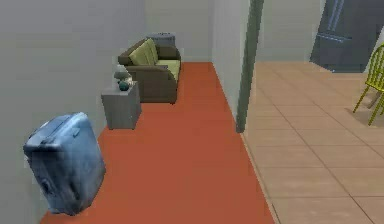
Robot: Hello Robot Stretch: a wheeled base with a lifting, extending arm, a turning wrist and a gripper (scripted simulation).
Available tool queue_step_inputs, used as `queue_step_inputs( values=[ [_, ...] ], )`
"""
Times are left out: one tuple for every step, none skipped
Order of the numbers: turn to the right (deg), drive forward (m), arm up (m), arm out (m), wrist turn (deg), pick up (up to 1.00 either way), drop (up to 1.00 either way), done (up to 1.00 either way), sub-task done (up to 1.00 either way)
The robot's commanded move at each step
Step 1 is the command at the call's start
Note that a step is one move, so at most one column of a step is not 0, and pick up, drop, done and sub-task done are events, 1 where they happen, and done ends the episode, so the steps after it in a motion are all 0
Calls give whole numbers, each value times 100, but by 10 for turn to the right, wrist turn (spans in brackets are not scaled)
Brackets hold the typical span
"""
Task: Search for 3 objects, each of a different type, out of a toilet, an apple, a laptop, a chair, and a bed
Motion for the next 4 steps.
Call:
queue_step_inputs(
  values=[
    [0, 50, 0, 0, 0, 0, 0, 0, 0],
    [450, 0, 0, 0, 0, 0, 0, 0, 0],
    [180, 0, 0, 0, 0, 0, 0, 0, 0],
    [0, 90, 0, 0, 0, 0, 0, 0, 0]
  ],
)
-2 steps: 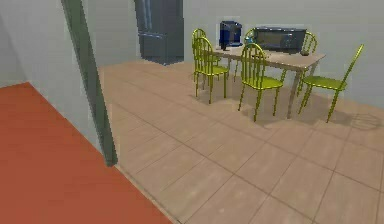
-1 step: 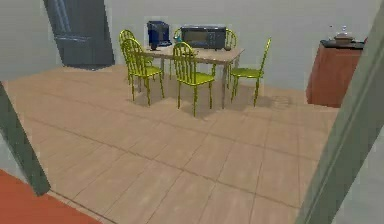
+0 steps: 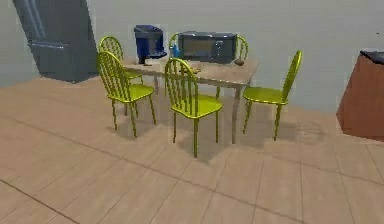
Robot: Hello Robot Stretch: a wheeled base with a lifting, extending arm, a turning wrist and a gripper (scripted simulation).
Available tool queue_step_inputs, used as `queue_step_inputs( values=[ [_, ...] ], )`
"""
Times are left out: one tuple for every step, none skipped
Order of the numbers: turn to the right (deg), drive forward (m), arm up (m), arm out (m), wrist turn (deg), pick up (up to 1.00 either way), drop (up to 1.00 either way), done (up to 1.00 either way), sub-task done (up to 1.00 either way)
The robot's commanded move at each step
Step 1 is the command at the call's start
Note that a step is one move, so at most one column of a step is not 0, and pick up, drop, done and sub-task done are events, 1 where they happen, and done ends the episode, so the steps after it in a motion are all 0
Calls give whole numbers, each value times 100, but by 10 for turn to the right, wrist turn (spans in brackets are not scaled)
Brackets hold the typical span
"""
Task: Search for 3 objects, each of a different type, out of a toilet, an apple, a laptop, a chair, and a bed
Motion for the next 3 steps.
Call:
queue_step_inputs(
  values=[
    [180, 0, 0, 0, 0, 0, 0, 0, 0],
    [0, 95, 0, 0, 0, 0, 0, 0, 0],
    [-300, 0, 0, 0, 0, 0, 0, 0, 0]
  ],
)
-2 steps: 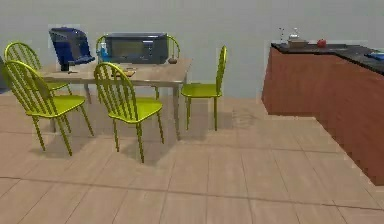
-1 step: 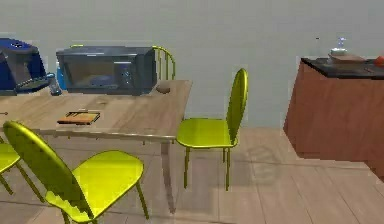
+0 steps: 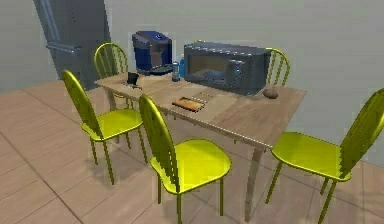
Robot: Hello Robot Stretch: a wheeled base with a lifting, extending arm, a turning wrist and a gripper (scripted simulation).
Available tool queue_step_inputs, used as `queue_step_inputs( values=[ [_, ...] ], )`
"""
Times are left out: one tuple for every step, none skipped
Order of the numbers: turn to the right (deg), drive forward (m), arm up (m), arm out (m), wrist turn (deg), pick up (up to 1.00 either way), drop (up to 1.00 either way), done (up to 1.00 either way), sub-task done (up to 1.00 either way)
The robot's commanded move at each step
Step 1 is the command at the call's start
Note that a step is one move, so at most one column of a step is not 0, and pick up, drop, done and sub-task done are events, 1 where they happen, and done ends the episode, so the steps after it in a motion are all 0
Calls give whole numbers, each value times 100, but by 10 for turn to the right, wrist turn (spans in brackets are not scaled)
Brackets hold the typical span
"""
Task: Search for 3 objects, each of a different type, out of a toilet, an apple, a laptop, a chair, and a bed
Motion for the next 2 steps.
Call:
queue_step_inputs(
  values=[
    [0, 0, 0, 0, 0, 0, 0, 0, 100],
    [450, 0, 0, 0, 0, 0, 0, 0, 0]
  ],
)
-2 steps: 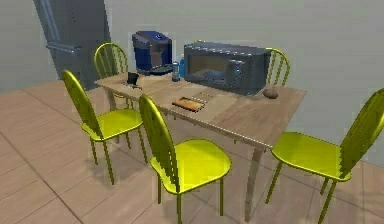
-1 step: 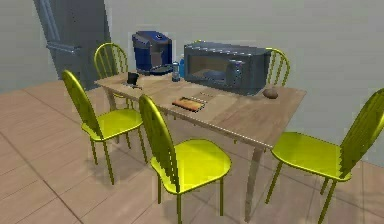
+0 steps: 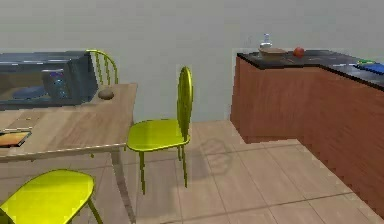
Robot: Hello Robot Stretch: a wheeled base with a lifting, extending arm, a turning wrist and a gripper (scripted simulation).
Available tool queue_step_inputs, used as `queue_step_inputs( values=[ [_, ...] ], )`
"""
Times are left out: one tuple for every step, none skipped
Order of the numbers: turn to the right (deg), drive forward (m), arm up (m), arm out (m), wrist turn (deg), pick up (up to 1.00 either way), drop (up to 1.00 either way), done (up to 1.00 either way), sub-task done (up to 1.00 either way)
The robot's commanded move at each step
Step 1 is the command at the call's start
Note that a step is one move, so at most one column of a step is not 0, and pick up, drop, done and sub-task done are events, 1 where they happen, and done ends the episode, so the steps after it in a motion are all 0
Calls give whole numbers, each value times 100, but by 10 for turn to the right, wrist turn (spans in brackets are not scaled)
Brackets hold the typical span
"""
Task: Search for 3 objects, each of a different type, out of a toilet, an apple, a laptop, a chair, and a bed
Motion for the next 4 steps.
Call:
queue_step_inputs(
  values=[
    [240, 0, 0, 0, 0, 0, 0, 0, 0],
    [0, 100, 0, 0, 0, 0, 0, 0, 0],
    [60, 0, 0, 0, 0, 0, 0, 0, 0],
    [0, 55, 0, 0, 0, 0, 0, 0, 0]
  ],
)
